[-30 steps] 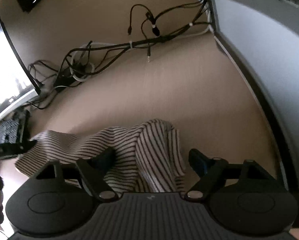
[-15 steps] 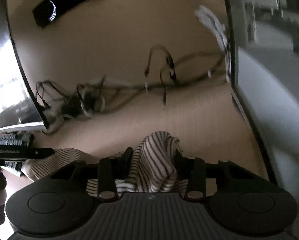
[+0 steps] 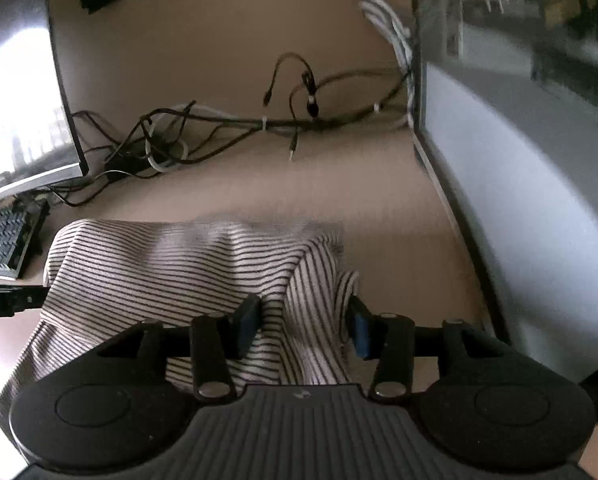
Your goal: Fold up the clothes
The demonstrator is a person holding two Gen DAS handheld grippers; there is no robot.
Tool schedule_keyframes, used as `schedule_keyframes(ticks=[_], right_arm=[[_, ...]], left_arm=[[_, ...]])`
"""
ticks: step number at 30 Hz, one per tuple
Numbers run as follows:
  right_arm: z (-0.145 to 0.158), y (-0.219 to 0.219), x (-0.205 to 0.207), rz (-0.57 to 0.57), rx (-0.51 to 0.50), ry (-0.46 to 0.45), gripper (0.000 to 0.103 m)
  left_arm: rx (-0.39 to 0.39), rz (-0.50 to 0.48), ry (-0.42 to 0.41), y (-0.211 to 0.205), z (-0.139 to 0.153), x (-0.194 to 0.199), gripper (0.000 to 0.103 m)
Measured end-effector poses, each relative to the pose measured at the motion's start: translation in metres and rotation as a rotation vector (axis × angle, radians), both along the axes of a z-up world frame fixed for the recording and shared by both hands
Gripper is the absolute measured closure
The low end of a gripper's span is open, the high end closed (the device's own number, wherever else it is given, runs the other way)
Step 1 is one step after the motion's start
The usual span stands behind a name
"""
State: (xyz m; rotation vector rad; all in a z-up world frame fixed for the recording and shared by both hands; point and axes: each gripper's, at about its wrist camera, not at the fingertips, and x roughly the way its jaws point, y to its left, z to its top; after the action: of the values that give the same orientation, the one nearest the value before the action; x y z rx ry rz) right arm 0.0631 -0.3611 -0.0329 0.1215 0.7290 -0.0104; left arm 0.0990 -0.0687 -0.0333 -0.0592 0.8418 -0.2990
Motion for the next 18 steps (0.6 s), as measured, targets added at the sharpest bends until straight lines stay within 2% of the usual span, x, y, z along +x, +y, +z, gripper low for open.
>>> schedule_keyframes(ticks=[3, 5, 7, 10, 13, 16, 18], right_arm=[[0.026, 0.014, -0.004, 0.012, -0.102, -0.103, 0.055], [0.042, 0.027, -0.005, 0.041, -0.123, -0.183, 0.055], [0.049, 0.039, 0.0, 0.109, -0.086, -0.2, 0.056], [0.032, 0.06, 0.013, 0.202, -0.03, -0.126, 0.056], [-0.011, 0.074, 0.027, 0.232, -0.006, 0.049, 0.056], [-0.027, 0.081, 0.022, 0.252, -0.063, 0.038, 0.056], [-0.028, 0.079, 0.024, 0.253, -0.054, 0.043, 0.055]], left_arm=[[0.022, -0.007, -0.02, -0.004, 0.003, -0.001, 0.066], [0.03, -0.009, -0.025, -0.004, 0.003, -0.002, 0.066], [0.027, -0.006, -0.026, -0.004, 0.003, -0.002, 0.065], [0.022, 0.0, -0.025, -0.004, 0.002, -0.002, 0.063], [0.023, 0.005, -0.025, -0.003, 0.004, -0.002, 0.058], [0.014, 0.011, -0.046, -0.002, 0.015, -0.003, 0.059], [-0.01, 0.011, -0.076, -0.001, 0.027, -0.005, 0.059]])
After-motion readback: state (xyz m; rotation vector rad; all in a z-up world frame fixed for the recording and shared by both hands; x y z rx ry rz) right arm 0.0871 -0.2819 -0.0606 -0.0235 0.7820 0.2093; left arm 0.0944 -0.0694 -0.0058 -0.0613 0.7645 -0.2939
